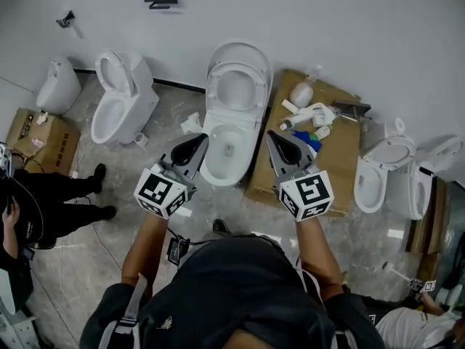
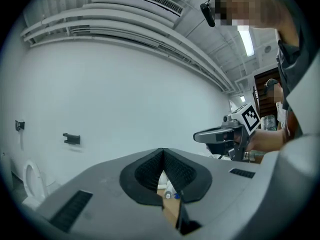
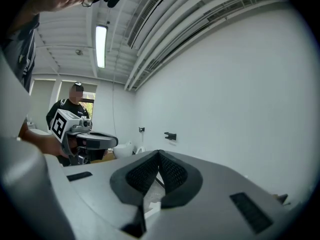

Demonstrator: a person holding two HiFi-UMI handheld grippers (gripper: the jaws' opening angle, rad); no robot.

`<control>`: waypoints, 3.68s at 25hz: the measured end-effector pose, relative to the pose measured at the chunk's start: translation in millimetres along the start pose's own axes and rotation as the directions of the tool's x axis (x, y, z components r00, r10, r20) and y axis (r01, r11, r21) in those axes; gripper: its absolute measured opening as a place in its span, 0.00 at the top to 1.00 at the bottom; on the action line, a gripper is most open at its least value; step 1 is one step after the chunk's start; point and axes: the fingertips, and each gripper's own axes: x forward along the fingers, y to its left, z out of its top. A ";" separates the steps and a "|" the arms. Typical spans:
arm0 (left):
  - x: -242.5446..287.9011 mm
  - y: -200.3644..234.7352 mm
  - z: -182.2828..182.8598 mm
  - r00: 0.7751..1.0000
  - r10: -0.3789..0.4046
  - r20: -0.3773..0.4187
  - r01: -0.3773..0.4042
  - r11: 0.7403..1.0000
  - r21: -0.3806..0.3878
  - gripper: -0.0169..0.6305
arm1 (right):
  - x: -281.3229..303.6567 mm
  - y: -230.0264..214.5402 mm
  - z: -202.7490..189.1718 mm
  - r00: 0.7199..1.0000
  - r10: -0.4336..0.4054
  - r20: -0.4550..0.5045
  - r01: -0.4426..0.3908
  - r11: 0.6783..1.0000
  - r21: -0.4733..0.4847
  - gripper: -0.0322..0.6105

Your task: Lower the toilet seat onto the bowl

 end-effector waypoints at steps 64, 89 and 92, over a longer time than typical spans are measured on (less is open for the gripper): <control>182.7 254.6 -137.7 0.975 0.041 -0.217 -0.083 0.979 -0.187 0.97 | 388.9 -214.4 -202.0 0.916 0.025 -0.401 -0.057 0.996 -0.068 0.82; 178.3 283.4 -184.7 0.968 0.053 -0.246 -0.114 0.964 -0.239 0.97 | 454.9 -250.9 -281.5 0.817 -0.062 -0.574 -0.135 0.946 -0.294 0.75; 176.0 278.3 -182.0 0.969 0.055 -0.239 -0.113 0.964 -0.240 0.97 | 445.2 -241.0 -278.3 0.813 -0.062 -0.580 -0.145 0.941 -0.305 0.76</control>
